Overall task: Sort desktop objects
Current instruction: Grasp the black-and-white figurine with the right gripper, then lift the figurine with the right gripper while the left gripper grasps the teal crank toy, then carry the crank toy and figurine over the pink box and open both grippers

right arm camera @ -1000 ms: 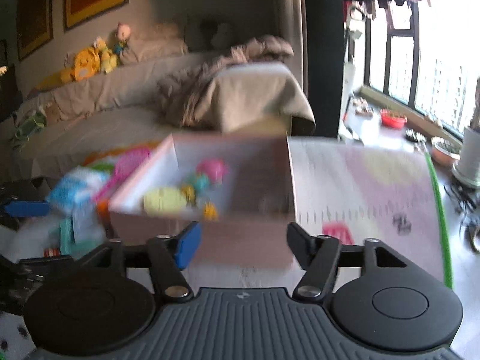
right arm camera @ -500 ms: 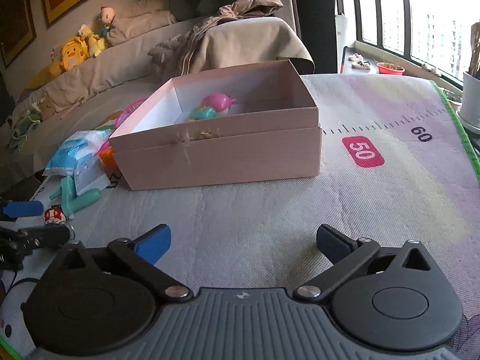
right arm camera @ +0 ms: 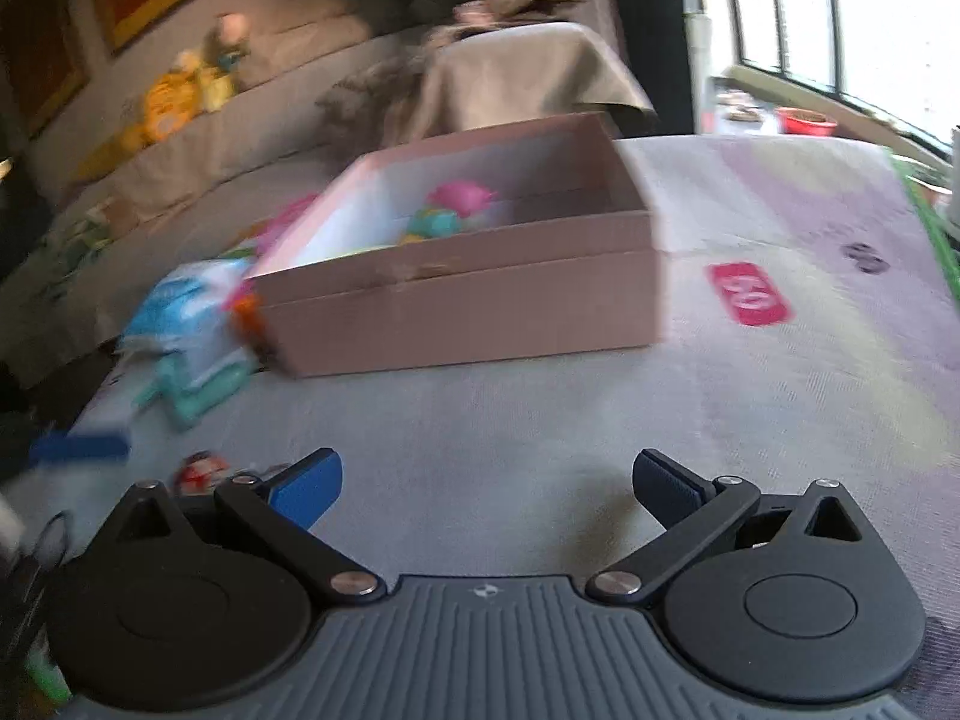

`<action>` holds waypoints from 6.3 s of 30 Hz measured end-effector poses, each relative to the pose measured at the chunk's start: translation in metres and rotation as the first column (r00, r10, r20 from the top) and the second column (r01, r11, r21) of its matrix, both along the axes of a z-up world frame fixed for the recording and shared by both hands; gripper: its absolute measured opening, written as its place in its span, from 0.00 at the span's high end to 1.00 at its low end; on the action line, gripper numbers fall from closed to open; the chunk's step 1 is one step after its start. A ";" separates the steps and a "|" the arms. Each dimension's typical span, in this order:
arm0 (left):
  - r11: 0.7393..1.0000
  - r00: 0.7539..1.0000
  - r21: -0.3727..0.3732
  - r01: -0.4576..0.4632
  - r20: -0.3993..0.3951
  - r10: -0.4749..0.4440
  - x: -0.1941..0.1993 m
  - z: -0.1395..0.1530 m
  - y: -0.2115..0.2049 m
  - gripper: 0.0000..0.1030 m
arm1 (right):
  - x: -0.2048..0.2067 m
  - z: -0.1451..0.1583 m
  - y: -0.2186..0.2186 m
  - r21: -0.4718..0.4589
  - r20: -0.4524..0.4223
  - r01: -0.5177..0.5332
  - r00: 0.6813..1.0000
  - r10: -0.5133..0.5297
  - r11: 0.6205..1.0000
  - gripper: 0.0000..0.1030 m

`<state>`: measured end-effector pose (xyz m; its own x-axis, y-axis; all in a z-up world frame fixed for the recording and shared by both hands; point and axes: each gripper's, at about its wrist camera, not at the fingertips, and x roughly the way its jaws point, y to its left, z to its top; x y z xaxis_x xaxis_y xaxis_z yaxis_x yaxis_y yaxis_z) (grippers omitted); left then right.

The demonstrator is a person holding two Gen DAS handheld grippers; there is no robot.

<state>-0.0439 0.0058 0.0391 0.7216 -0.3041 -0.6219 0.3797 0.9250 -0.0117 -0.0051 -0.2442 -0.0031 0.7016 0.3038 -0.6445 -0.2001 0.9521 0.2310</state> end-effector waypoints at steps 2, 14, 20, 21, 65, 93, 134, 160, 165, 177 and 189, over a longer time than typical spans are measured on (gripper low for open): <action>0.990 0.993 0.081 -0.119 0.031 0.117 0.012 -0.001 0.009 0.01 | -0.007 0.006 0.011 0.013 0.025 -0.054 0.998 0.054 0.998 0.00; 0.975 0.978 0.085 -0.204 0.053 0.200 0.036 0.002 0.025 0.01 | -0.024 -0.003 0.124 -0.230 0.107 -0.266 0.949 0.296 0.936 0.36; 0.978 0.990 0.152 -0.140 0.032 0.136 0.052 -0.021 0.004 0.01 | -0.019 0.001 0.098 -0.250 0.122 -0.180 0.969 0.215 0.951 0.43; 0.978 0.991 0.160 -0.133 0.024 0.130 0.054 -0.024 0.002 0.01 | -0.019 0.001 0.090 -0.248 0.121 -0.161 0.973 0.195 0.955 0.44; 0.987 0.986 -0.017 -0.161 -0.054 0.160 0.014 -0.037 0.022 0.00 | -0.026 -0.012 0.045 -0.219 -0.025 -0.092 0.996 0.088 0.971 0.00; 0.987 0.985 0.027 -0.159 -0.059 0.161 0.016 -0.039 0.017 0.00 | -0.007 -0.020 0.013 -0.233 0.027 0.183 0.983 -0.182 0.955 0.00; 0.994 0.993 -0.013 -0.108 -0.059 0.107 0.009 -0.025 0.016 0.00 | -0.024 0.003 0.033 -0.248 0.116 0.033 0.993 -0.004 0.968 0.02; 0.988 0.993 0.102 -0.114 -0.028 0.118 0.018 -0.026 -0.009 0.26 | -0.023 0.020 0.032 -0.190 0.015 -0.071 0.997 0.075 0.979 0.73; 0.992 0.996 0.091 -0.083 0.015 0.082 0.002 -0.013 -0.011 0.26 | -0.028 0.040 0.023 -0.155 0.043 -0.074 0.996 0.082 0.985 0.75; 1.000 0.974 0.011 0.016 0.224 -0.019 0.026 0.058 -0.037 0.26 | -0.020 0.090 -0.003 -0.100 0.150 -0.043 0.987 0.058 0.994 0.99; 0.994 0.993 0.012 -0.106 0.055 0.105 0.016 0.020 0.013 0.26 | -0.007 0.027 0.067 -0.200 0.062 -0.258 0.960 0.275 0.945 0.37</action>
<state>-0.0277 0.0186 0.0593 0.7823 -0.2151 -0.5846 0.2794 0.9600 0.0207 -0.0118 -0.1776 0.0243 0.6680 0.3668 -0.6475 -0.4636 0.8857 0.0235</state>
